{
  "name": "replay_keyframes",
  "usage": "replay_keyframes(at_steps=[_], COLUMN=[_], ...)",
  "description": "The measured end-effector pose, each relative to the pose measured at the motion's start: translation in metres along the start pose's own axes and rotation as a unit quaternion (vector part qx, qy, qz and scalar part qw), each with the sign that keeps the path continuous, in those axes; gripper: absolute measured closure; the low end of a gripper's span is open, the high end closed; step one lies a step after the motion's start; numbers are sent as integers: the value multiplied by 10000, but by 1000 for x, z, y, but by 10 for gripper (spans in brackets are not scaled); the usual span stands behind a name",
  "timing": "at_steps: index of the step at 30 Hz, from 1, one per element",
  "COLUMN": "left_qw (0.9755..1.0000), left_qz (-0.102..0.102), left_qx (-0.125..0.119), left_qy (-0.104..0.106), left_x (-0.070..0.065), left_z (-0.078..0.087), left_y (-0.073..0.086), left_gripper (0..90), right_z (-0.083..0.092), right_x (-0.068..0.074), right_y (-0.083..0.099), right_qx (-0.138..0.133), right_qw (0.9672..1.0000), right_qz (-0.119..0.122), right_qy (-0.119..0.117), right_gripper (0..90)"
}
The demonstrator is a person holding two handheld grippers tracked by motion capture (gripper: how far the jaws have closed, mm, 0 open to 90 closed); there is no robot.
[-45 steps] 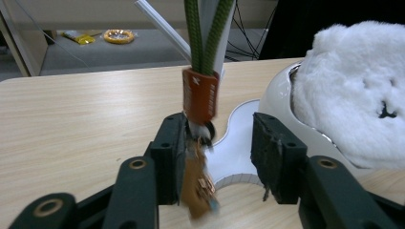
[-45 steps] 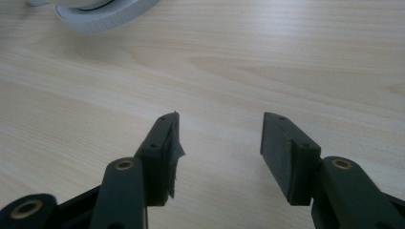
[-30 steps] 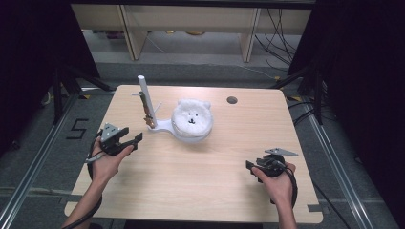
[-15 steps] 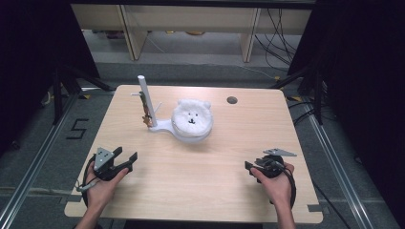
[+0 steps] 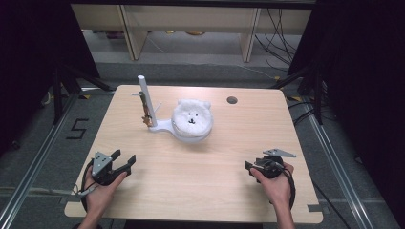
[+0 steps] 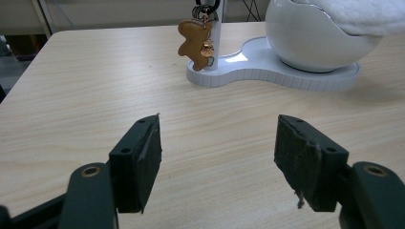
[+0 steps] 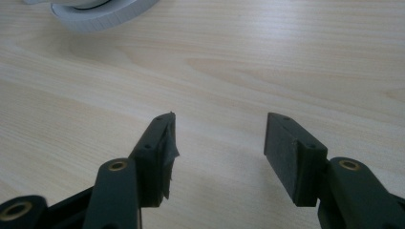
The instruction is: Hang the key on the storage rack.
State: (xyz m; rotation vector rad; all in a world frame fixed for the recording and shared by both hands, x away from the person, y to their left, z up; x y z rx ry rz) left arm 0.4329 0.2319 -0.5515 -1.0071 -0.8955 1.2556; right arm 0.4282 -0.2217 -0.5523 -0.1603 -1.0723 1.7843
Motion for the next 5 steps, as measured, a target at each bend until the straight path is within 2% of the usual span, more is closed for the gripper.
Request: replay_keyframes(at_steps=[3, 5], left_qw=[10000, 10000], left_qz=[-19, -36], left_qx=[53, 45], left_qy=[-40, -25], left_x=[0, 0], left_z=[1, 0], left_y=[1, 1], left_gripper=[330, 331], right_z=[0, 0], right_x=[0, -1], right_y=[0, -1], right_qx=[-33, -40], right_qw=[10000, 10000], right_qz=[37, 29], right_qy=[-63, -3], right_gripper=[455, 454])
Point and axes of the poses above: each handheld gripper's, and its own axes: z roughly backward along the jaws, y roughly out of its underside, x roughly to its left, the point moved 9 cm from there along -z, roughly forward along the jaws, and after that the axes turned 14 degrees about -y, right-handed, at the moved point
